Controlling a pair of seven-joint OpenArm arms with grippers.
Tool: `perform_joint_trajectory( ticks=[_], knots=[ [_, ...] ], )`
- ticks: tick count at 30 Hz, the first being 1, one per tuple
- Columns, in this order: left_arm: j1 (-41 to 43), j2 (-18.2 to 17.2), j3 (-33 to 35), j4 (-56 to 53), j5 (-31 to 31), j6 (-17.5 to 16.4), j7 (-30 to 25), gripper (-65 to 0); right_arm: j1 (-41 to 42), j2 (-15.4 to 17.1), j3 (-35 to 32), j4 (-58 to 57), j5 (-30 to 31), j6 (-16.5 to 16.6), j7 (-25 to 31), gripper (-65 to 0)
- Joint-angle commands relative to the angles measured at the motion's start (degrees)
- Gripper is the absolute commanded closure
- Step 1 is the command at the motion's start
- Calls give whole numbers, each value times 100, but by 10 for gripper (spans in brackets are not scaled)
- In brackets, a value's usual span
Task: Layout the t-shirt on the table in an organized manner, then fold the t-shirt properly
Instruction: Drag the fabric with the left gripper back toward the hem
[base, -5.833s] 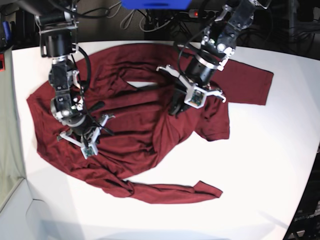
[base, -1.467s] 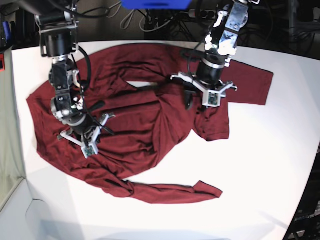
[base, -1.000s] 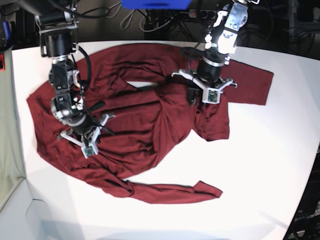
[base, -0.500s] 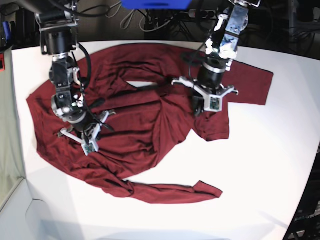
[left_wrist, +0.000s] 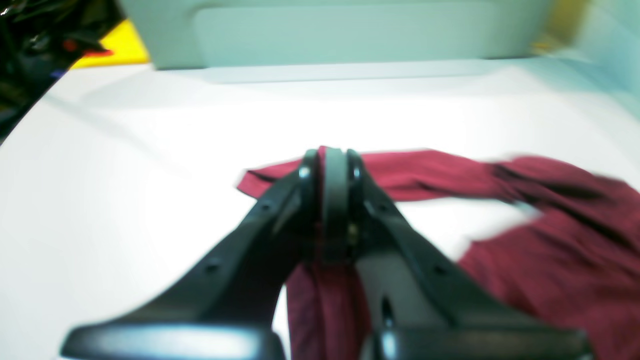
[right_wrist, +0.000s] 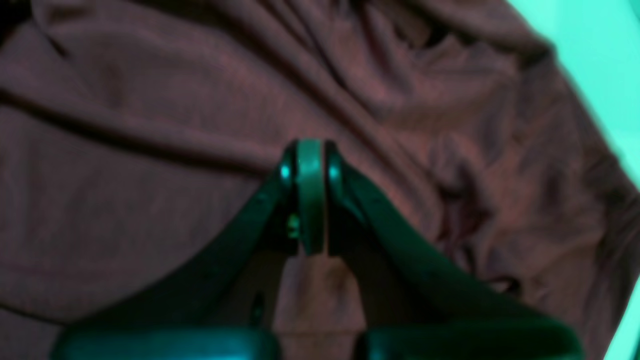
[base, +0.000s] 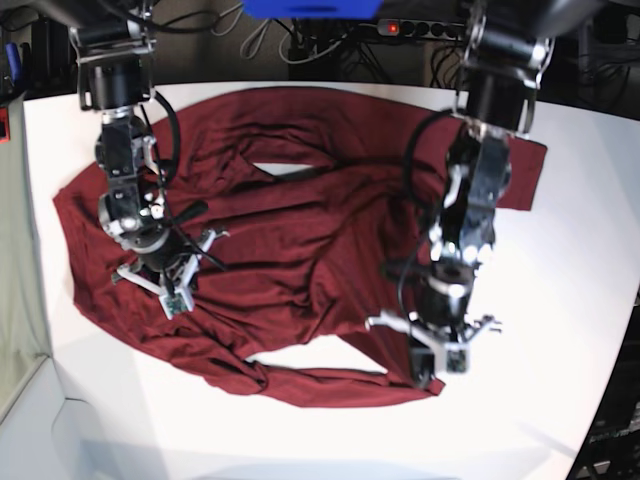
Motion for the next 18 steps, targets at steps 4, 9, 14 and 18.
perform_joint_trajectory(
  ticks=[4,9,14,18],
  knots=[
    [-852,41,-166,-435,22,-27,-236,-1,-19,40,62,378,44,-31,103,0],
    [-1582,24,-192,-1059,22,-27,-262,-1,-63,5,247,413,44,-31,103,0],
    [-2259,33,-192,-1921,22,-36,-289,-2,-204,22,247,413,44,-31,112,0],
    [-2689,33,-192,-2431,22,-36,-297,-2,-292,40,247,404,44,-31,112,0]
  ],
)
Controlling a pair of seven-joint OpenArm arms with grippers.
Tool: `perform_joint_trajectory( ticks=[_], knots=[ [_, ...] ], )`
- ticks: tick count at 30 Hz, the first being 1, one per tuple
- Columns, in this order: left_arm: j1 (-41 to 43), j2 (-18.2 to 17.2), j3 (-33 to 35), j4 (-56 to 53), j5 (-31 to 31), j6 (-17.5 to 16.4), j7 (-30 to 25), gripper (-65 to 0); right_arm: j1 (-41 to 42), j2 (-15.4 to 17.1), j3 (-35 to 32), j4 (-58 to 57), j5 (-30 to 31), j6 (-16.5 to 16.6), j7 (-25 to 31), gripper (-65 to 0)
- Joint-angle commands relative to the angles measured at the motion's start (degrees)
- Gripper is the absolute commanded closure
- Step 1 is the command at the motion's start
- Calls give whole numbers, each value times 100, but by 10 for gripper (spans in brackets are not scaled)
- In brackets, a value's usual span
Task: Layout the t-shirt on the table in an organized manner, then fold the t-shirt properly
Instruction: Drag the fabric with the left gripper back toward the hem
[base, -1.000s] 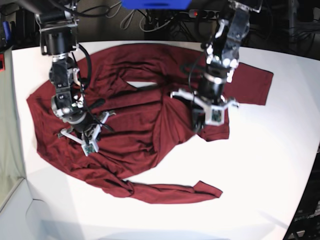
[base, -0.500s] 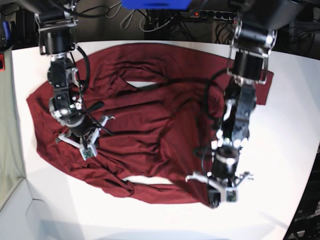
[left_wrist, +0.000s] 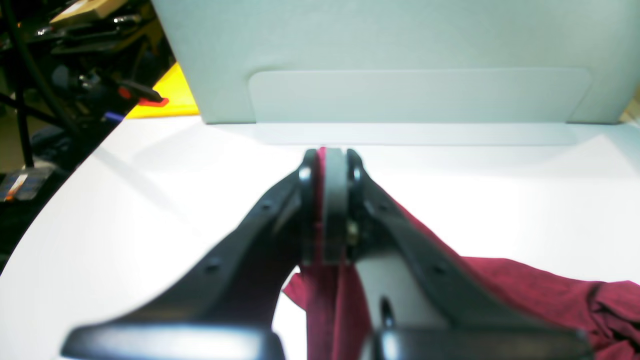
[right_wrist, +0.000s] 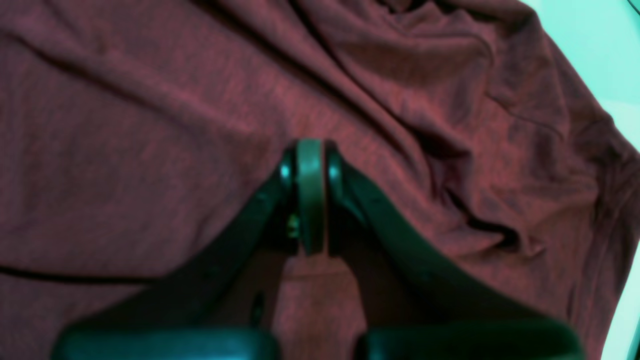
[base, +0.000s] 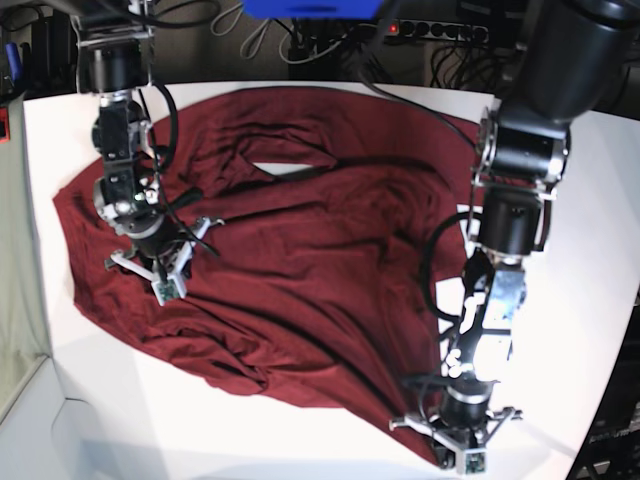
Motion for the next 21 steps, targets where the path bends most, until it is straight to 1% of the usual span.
perform_joint_trajectory(
  ticks=[1,6,9,10,12,14,16,17,19,21],
  knots=[
    [-371,-13,-31,-45,22,12,-192,-2,80,55,17,102,40,-31,118,0],
    [-767,-13,-31,-625,22,12,-192,-5,-26,64,17,102,31,-31,118,0],
    [-1145,13,5,-1311,58,12,-175,-15,-96,64,17,102,31,-31,118,0],
    [-1250,22,5,-1601,58,12,-148,-38,-105,64,17,111,31,-31,118,0],
    [-1408,22,5,-2163,58,12,-175,-112,-105,64,17,111,31,-31,118,0],
    [-1443,22,13,-2524,58,12,-184,-201,-114,64,17,111,31,-31,118,0],
    [-1417,-13,5,-2559,58,12,-184,-280,-184,64,44,146,31,-31,118,0],
    [-1364,-13,-4,-2550,58,12,-184,-306,-193,55,88,225,31,-31,118,0],
    [-1241,-31,-22,-2480,31,12,-184,-326,-272,38,88,340,31,-31,118,0],
    [-1013,-163,-31,-2172,22,21,-175,-326,-325,20,79,454,31,-31,118,0]
  ],
)
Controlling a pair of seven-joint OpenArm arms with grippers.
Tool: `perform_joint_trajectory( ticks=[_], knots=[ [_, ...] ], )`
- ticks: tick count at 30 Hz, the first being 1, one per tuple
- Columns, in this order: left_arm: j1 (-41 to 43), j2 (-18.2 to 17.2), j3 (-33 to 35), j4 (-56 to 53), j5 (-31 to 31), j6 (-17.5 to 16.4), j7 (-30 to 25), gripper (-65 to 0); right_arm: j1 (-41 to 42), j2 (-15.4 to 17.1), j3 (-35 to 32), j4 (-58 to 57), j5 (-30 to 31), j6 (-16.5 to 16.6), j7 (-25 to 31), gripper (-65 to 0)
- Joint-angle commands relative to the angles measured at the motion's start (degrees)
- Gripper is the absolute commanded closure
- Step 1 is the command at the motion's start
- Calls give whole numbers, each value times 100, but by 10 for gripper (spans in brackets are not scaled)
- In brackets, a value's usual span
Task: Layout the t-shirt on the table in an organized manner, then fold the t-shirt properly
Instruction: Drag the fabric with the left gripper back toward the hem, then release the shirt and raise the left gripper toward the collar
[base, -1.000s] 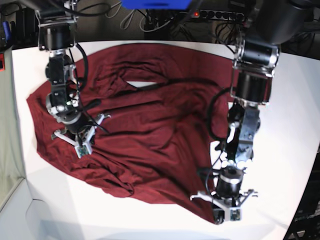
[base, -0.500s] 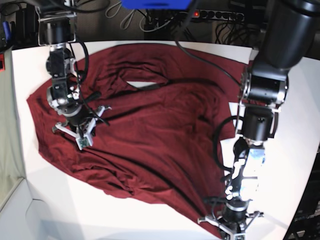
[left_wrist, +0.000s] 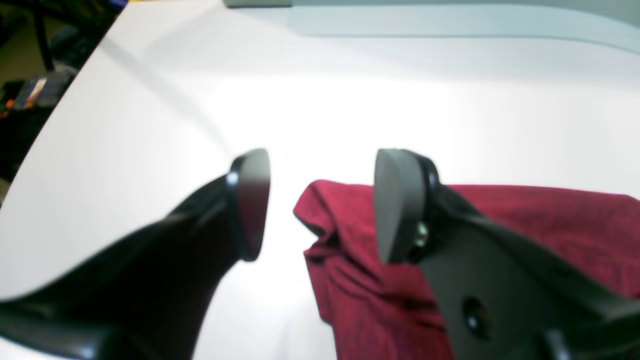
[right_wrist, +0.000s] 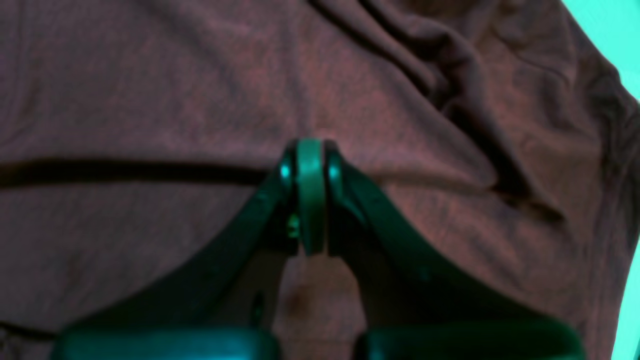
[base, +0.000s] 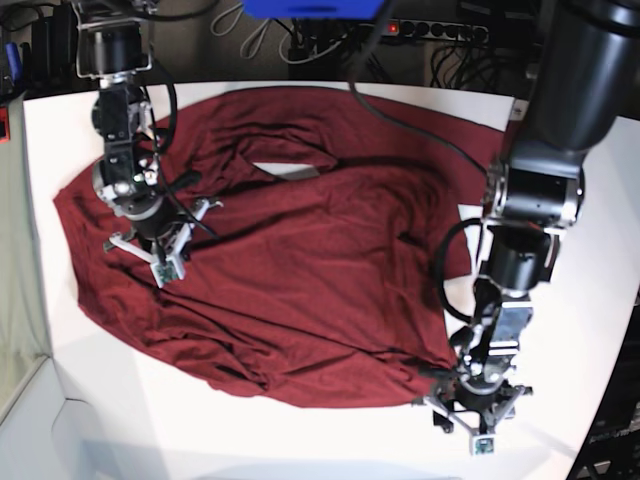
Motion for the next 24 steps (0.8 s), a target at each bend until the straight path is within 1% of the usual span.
perform_joint_trajectory(
  ticks=[1,4,6,8,11,13,17,21,24],
  knots=[
    [-92,-124,-31,332,20,36,-164,-326,82,27,16,177,31,-29,140,0],
    [568,-203,-31,1281,20,62,-137,-326,64,18,16,229,31,-29,131,0],
    [1104,-370,-39,2037,20,62,-137,-326,3,18,33,238,31,-29,131,0],
    [1675,-449,-39,2793,11,62,-129,-326,-50,18,33,256,31,-29,131,0],
    [2563,-475,-83,3804,11,62,-129,-326,-59,18,42,265,31,-29,131,0],
    [3152,-431,-391,4314,11,36,-129,-326,-138,18,42,282,40,-29,131,0],
    [3935,-405,-804,4683,11,36,-137,-325,-217,18,42,326,40,-29,140,0],
    [4374,-405,-839,4683,11,27,-137,-325,-270,18,42,326,58,-29,140,0],
    [4524,-405,-804,4675,11,27,-137,-325,-287,18,42,326,58,-29,140,0]
  ],
)
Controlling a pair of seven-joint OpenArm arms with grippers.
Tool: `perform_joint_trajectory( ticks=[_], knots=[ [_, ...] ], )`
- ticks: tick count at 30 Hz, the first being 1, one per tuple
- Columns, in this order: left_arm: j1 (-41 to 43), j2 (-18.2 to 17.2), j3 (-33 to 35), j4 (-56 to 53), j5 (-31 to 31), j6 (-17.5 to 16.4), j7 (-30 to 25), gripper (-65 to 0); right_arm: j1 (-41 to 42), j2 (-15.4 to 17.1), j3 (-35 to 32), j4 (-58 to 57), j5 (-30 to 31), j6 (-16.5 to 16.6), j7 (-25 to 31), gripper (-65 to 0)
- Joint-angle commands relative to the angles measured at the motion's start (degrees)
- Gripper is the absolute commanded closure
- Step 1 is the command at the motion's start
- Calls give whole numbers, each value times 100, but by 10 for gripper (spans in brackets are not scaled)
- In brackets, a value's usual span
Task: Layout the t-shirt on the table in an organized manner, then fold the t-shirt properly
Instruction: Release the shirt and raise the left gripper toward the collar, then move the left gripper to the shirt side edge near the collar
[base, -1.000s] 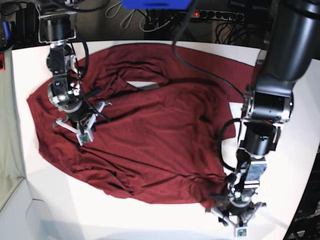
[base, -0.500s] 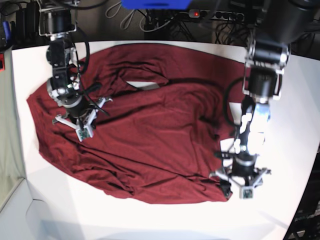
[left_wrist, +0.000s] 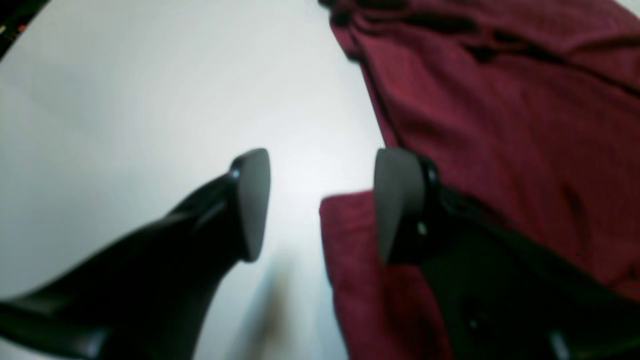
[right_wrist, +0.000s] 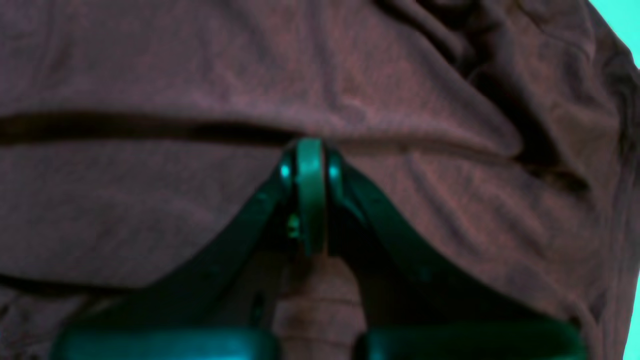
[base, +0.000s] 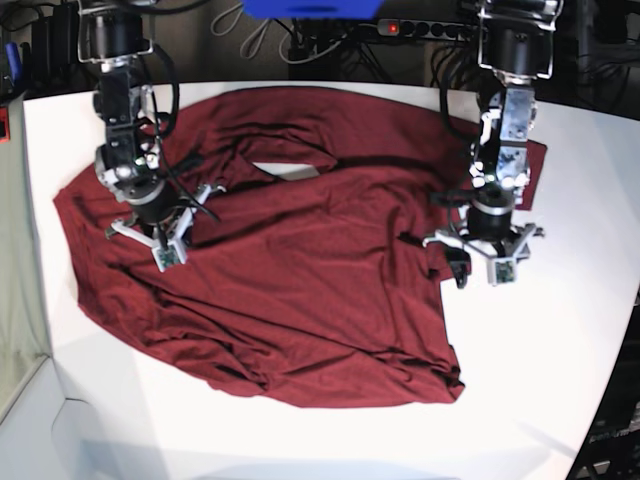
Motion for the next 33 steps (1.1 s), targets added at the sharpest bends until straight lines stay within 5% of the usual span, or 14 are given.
perform_joint_trajectory(
  ticks=[1,15,18,23,33],
  knots=[
    [-70,-53,-6,98,14,14,-190,-325,58,29,18,112,55,-31,120,0],
    [-26,114,-6,-825,22,14,-199,-324,-109,29,18,376,47,-31,120,0],
    [26,184,-33,-790,22,5,-199,-250,-109,29,18,376,38,-31,120,0],
    [273,176,-68,-790,-13,49,-234,0,-109,29,18,376,38,-31,120,0],
    [1257,114,-1562,212,-1507,5,-199,0,-109,55,18,358,38,-31,120,0]
  ],
)
